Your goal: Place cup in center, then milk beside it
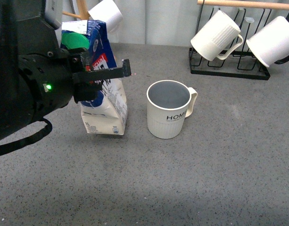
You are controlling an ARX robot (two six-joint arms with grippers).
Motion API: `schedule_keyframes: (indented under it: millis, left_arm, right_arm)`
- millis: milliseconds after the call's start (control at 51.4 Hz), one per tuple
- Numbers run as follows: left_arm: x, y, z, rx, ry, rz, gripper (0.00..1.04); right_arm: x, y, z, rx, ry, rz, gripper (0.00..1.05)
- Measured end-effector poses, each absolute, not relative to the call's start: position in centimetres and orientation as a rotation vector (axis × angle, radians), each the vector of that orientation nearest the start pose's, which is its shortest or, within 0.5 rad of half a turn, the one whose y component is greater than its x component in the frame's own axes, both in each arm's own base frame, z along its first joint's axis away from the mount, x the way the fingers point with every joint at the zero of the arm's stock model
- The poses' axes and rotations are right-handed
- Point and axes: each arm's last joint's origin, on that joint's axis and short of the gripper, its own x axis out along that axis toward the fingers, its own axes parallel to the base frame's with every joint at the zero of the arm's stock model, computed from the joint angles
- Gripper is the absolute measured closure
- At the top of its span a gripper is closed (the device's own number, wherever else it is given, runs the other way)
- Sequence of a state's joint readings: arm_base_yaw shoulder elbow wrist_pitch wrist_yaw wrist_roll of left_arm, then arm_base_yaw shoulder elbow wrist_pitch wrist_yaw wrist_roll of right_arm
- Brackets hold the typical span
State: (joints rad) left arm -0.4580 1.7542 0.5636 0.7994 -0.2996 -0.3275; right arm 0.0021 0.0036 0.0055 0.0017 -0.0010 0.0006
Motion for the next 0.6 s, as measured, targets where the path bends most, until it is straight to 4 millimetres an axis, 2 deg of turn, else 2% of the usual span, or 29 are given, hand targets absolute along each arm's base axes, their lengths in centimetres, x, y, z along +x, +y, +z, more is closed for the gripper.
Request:
schedule_keyframes:
  millis: [311, 467, 603]
  left_arm:
    - [28.2, -14.4, 10.7, -0.147, 0.408, -0.076, 0.99]
    - [28.4, -14.7, 10.8, -0.163, 0.417, -0.071, 0.68]
    - [28.3, -14.7, 11.3, -0.178, 0.407, -0.069, 0.49]
  right_arm:
    - [9.8, 0.0, 16.5, 0.0, -0.004, 0.003, 0.09]
    - [9.8, 0.0, 16.5, 0.001, -0.004, 0.003, 0.09]
    - [9.8, 0.0, 16.5, 0.0, -0.004, 0.003, 0.09]
